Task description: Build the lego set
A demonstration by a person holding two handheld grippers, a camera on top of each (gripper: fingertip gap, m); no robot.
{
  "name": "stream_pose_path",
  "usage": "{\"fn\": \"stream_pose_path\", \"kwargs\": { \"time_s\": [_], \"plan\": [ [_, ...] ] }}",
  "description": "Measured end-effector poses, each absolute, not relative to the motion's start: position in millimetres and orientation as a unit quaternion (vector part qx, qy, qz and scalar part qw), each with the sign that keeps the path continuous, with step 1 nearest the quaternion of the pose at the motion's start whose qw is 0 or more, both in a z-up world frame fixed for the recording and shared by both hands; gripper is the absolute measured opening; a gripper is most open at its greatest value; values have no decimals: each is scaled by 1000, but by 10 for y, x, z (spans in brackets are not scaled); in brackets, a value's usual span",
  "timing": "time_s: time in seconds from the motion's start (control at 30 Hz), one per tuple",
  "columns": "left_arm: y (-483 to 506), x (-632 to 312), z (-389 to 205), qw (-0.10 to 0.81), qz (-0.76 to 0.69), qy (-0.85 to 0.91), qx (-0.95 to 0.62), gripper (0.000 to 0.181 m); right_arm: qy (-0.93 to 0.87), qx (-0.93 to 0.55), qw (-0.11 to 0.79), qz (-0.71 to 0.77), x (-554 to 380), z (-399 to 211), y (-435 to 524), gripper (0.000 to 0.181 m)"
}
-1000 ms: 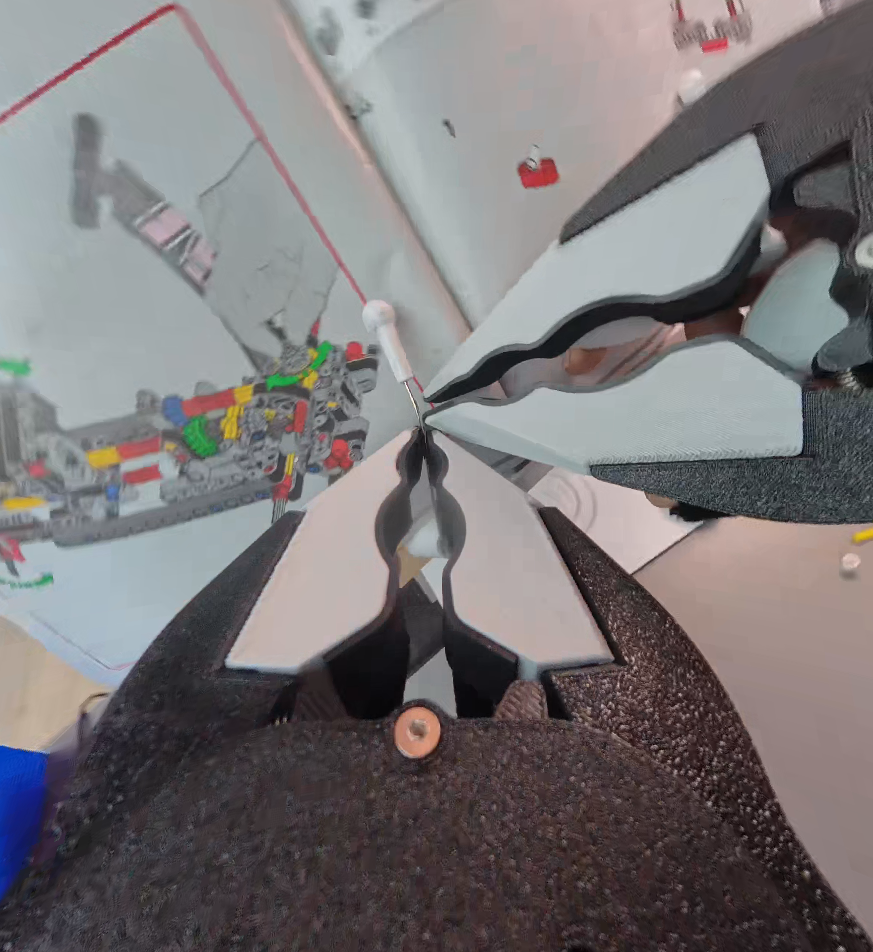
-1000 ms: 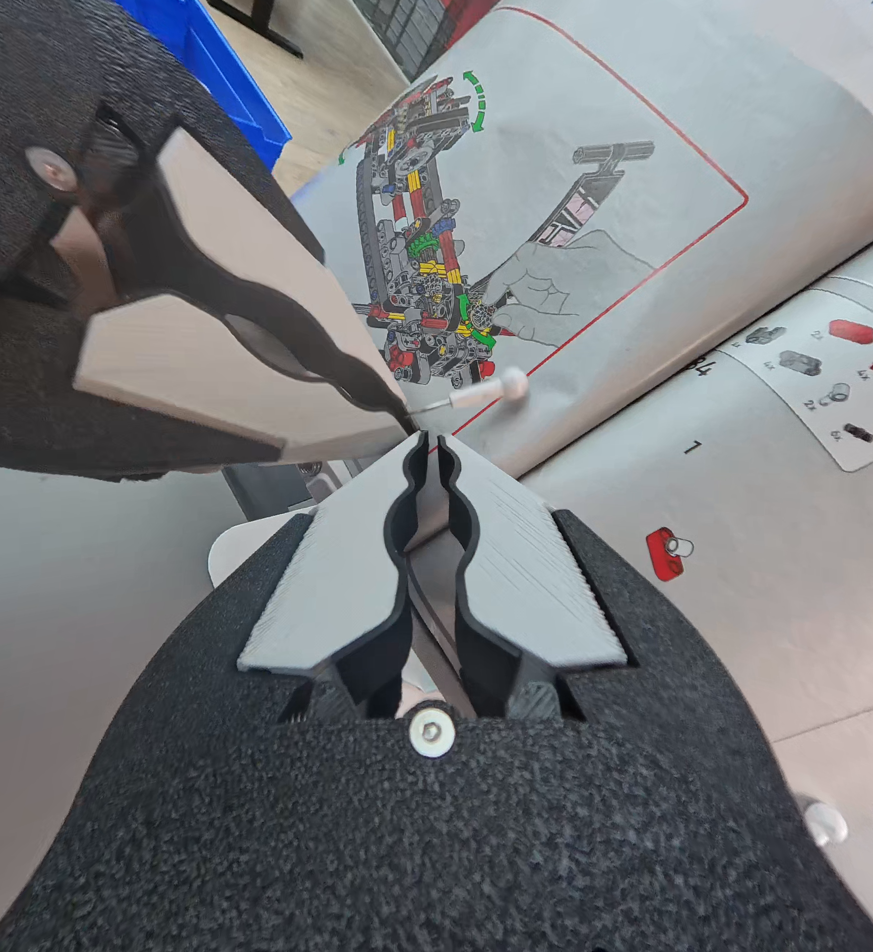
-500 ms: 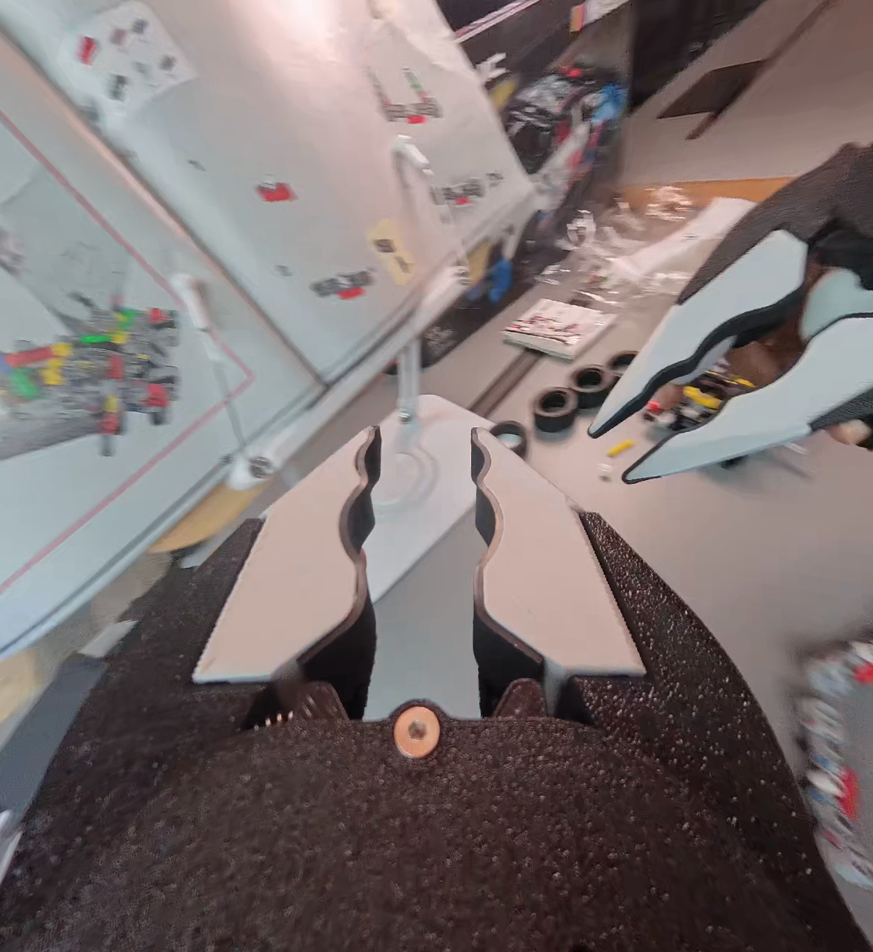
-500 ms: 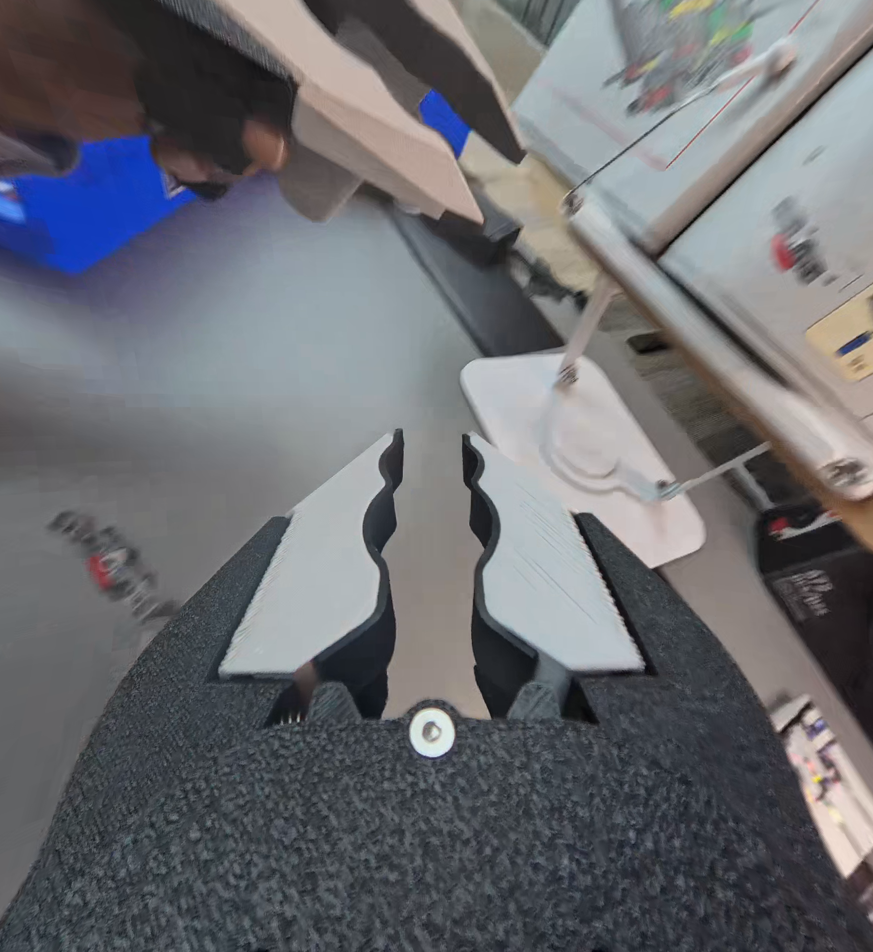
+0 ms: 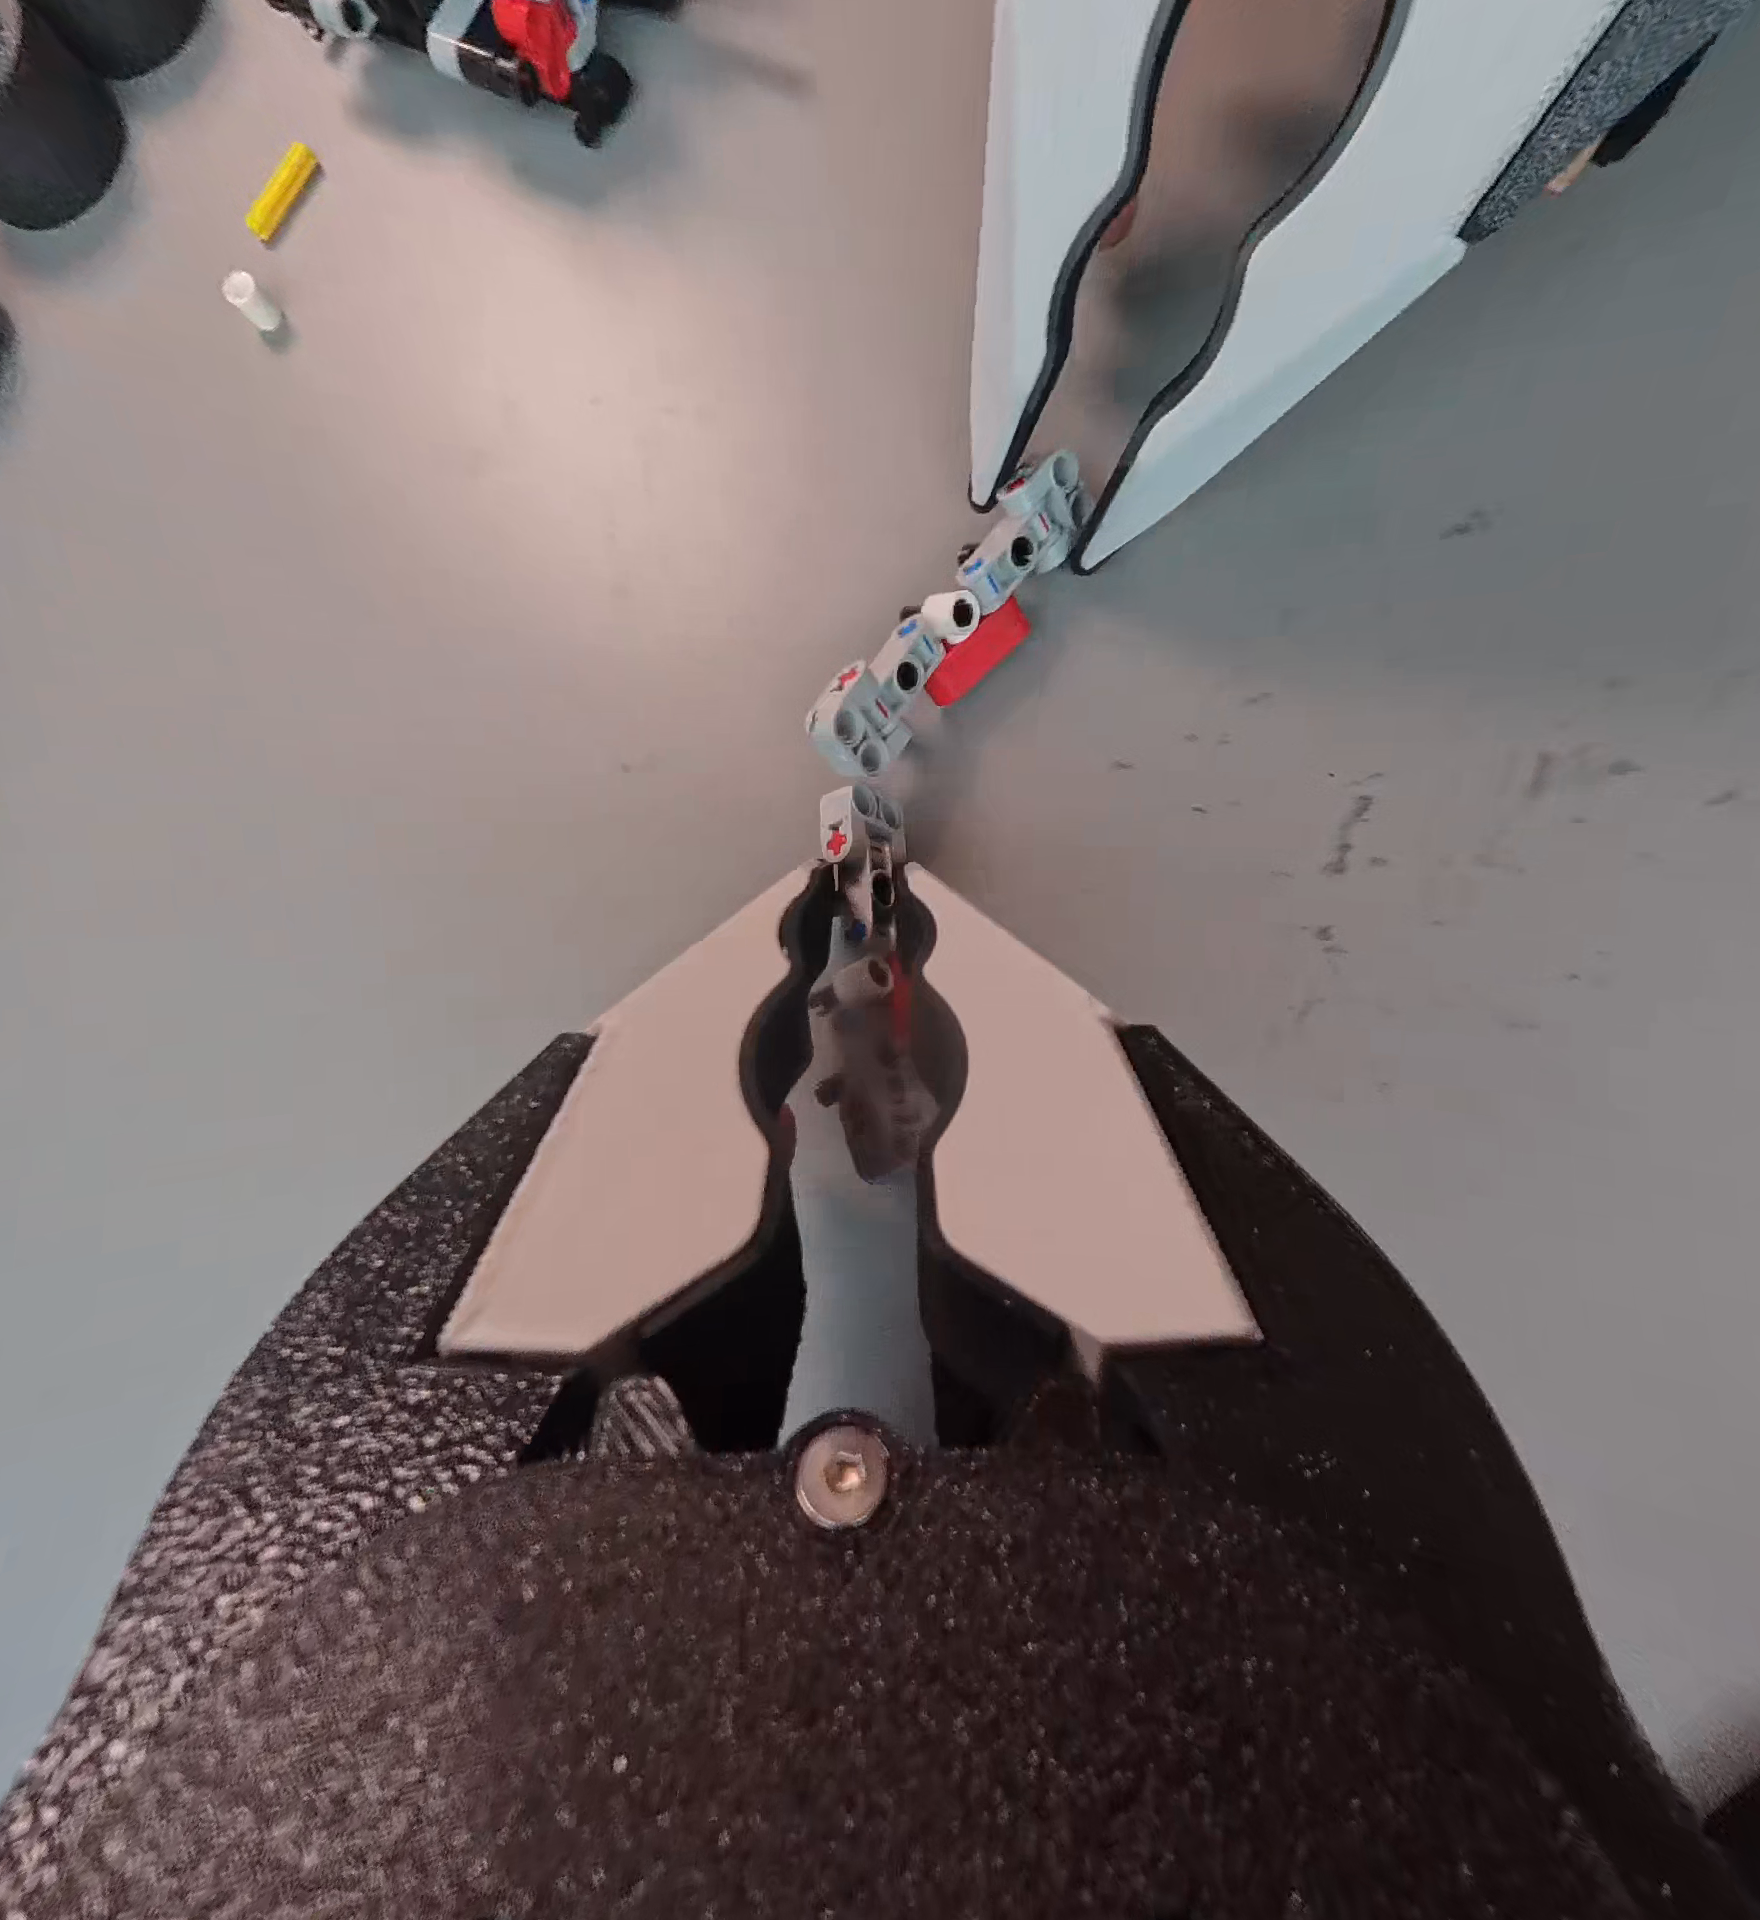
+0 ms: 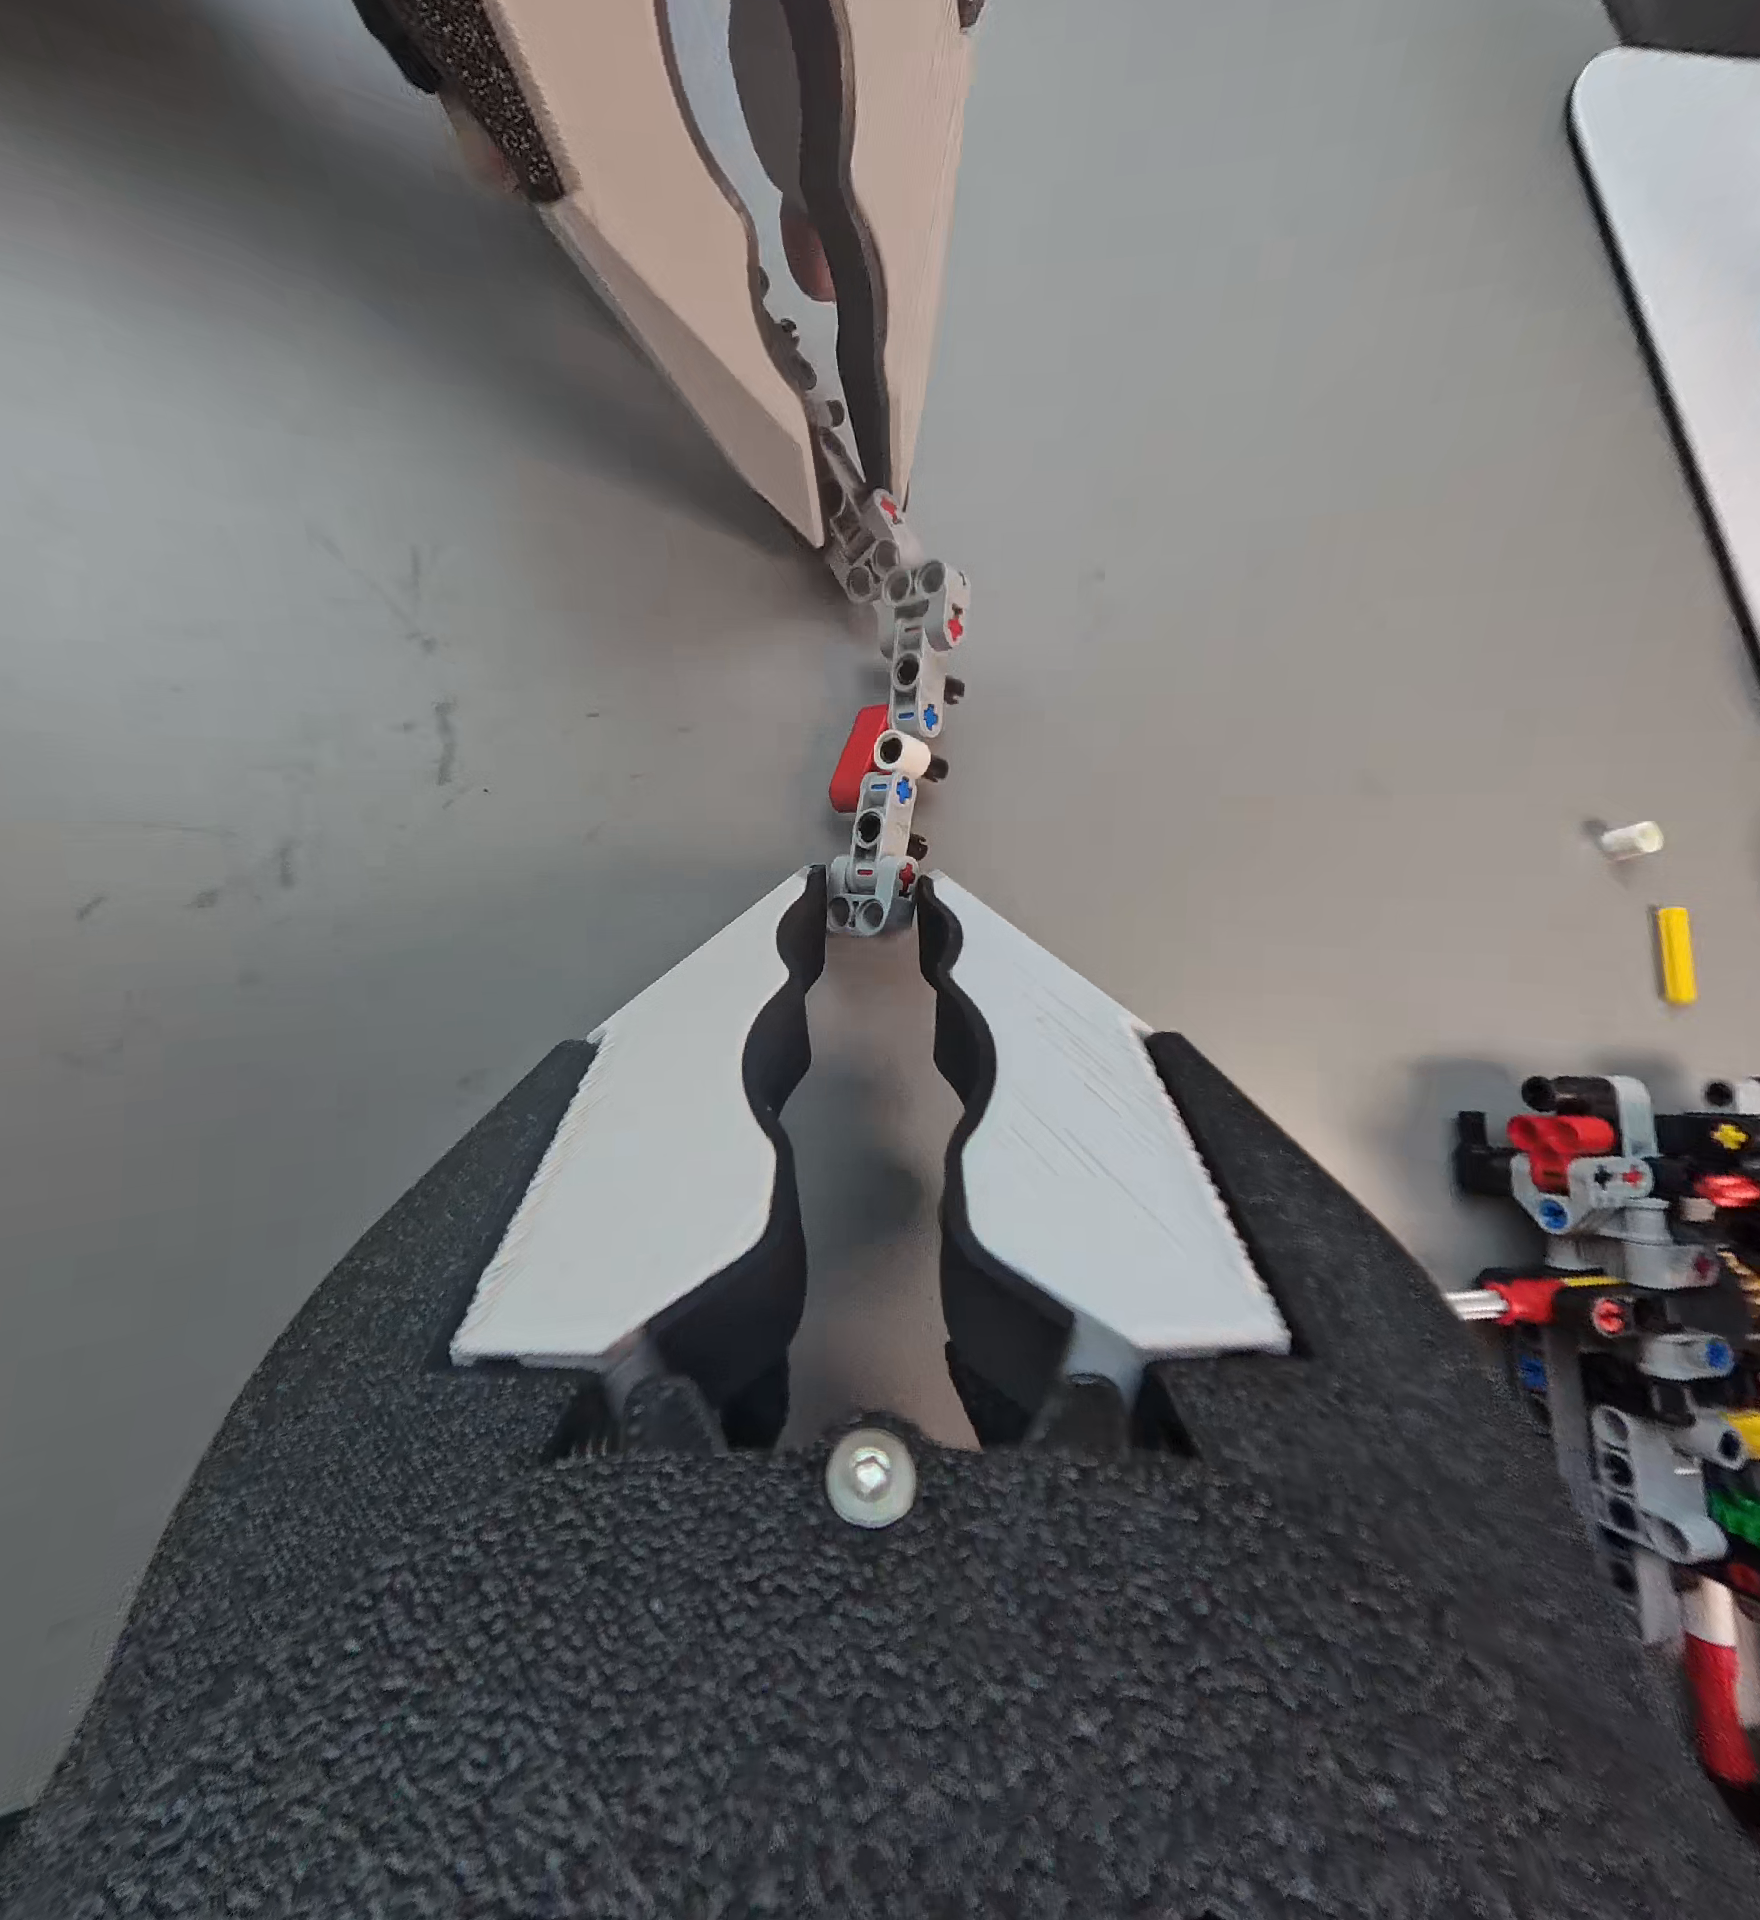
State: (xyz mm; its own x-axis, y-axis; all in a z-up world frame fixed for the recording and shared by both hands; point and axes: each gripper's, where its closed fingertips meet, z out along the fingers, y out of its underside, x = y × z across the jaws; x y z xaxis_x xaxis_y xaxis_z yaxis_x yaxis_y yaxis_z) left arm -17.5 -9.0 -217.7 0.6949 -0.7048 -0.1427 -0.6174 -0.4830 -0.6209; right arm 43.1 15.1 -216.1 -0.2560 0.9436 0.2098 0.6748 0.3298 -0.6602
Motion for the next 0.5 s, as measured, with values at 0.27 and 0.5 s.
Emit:
{"fn": "stream_pose_path", "kwargs": {
  "time_s": [0.27,0.5],
  "plan": [
    [-153,-85,-2007,385,-107,378,-835,10,-746,-550,355,121,684,-2144,704,15],
    [-267,365,-1480,511,-101,441,-731,10,-678,-489,339,431,440,-1393,-104,30]
  ]
}}
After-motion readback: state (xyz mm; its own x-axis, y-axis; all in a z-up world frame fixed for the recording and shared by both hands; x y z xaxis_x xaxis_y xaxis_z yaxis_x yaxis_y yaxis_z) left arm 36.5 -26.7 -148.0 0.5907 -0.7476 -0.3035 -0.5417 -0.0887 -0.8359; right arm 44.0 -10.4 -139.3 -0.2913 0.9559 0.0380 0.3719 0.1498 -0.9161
